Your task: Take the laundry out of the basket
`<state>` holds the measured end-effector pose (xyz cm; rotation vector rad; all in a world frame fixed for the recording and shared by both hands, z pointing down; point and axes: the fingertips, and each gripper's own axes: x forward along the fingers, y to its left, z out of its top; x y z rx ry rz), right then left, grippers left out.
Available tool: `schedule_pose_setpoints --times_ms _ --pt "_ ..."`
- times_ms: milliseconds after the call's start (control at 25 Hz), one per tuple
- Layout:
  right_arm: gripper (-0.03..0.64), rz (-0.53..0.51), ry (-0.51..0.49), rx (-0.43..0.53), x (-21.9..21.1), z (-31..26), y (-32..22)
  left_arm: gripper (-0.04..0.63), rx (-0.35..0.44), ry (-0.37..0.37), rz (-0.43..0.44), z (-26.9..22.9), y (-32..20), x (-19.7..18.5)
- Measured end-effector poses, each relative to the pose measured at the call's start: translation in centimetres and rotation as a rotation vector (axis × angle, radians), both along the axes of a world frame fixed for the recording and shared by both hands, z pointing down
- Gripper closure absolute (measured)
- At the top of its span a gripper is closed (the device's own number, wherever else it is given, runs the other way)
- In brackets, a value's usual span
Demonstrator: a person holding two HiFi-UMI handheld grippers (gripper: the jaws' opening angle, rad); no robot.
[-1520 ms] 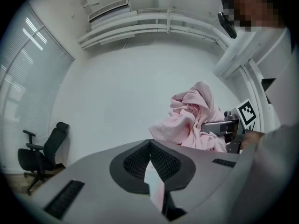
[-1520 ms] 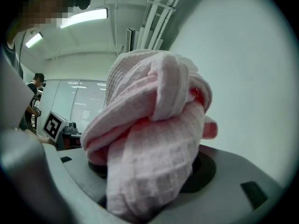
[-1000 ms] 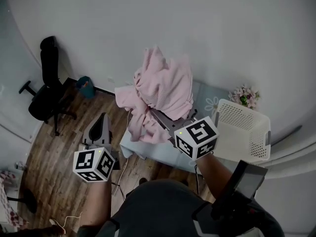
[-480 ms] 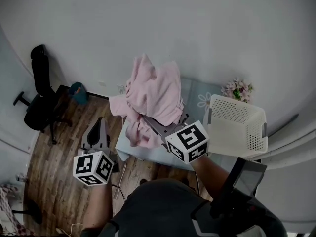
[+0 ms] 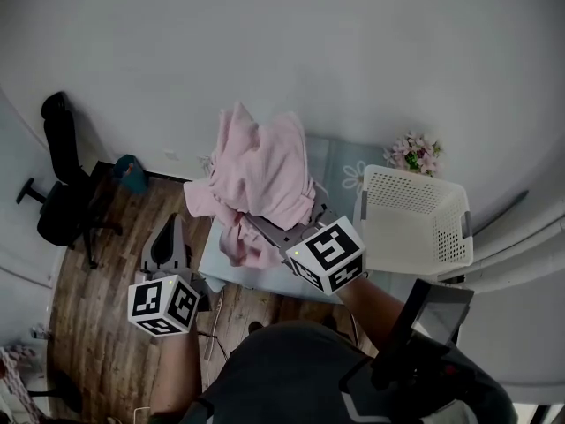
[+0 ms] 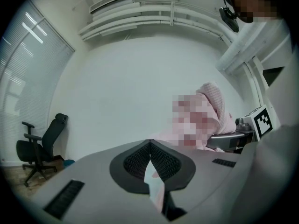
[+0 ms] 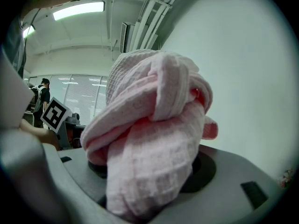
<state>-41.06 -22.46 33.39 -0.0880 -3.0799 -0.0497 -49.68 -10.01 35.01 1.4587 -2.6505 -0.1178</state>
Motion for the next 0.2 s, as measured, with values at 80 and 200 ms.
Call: schedule_pose_setpoints --times_ms 80,200 --pt "0.307 -0.001 0.003 0.002 0.02 0.18 -0.23 0.586 0.0 0.002 -0.002 0.17 -0.19 -0.06" --pt "0.307 0.0 0.004 0.005 0.05 0.32 -0.72 0.586 0.0 0.004 -0.003 0.33 -0.59 -0.1"
